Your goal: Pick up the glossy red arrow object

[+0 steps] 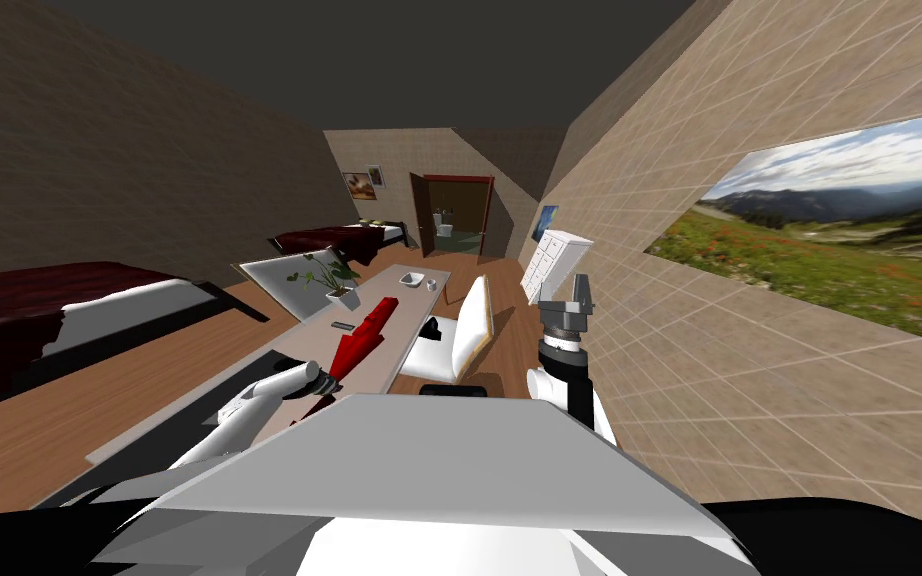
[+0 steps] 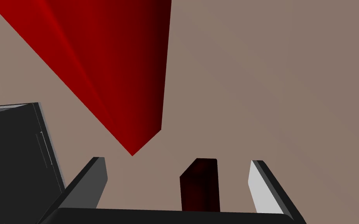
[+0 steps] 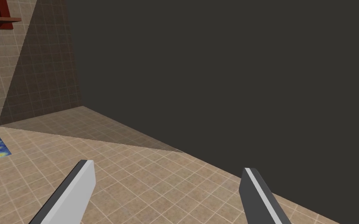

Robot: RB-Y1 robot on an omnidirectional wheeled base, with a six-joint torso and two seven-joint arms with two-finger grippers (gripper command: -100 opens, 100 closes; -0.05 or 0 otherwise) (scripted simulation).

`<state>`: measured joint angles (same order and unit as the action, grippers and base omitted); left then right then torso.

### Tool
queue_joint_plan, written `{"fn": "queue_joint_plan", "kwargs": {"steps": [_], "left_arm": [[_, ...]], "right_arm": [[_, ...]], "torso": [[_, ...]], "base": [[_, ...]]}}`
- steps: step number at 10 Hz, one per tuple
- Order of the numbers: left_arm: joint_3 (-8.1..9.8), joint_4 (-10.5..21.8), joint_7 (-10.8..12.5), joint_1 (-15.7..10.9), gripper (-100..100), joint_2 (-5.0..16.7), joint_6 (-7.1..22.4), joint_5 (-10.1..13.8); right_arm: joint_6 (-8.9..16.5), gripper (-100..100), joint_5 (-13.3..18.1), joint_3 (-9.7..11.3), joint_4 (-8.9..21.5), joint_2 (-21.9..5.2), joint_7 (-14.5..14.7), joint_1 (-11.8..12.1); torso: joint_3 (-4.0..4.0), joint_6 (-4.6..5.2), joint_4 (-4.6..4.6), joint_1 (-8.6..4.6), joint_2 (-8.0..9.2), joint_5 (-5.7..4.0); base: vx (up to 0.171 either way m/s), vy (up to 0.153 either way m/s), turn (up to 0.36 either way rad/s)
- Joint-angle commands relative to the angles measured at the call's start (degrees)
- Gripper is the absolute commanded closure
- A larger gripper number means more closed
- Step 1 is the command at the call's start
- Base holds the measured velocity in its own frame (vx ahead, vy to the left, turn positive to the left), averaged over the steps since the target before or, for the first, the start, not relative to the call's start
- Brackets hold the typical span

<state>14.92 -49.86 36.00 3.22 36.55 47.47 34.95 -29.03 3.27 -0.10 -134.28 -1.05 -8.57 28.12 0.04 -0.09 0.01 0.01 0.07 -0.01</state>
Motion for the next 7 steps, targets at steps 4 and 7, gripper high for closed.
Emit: {"fn": "queue_joint_plan", "kwargs": {"steps": [4, 7], "left_arm": [[1.6, 5.85, 0.62, 0.46, -100, 0.85, 5.63, 0.07], [2.63, 10.04, 0.64, 0.44, -100, 1.42, 9.09, 0.12]], "right_arm": [[0.0, 0, 0.0, 0.0, 0.0, 0.0, 0.0, 0.0], [0.0, 0, 0.0, 0.0, 0.0, 0.0, 0.0, 0.0]], "torso": [[0.0, 0.0, 0.0, 0.03, -0.01, 0.01], [-0.01, 0.0, 0.0, 0.09, -0.01, 0.02]], "base": [[0.006, 0.035, -0.101], [0.004, 0.039, -0.07]]}}
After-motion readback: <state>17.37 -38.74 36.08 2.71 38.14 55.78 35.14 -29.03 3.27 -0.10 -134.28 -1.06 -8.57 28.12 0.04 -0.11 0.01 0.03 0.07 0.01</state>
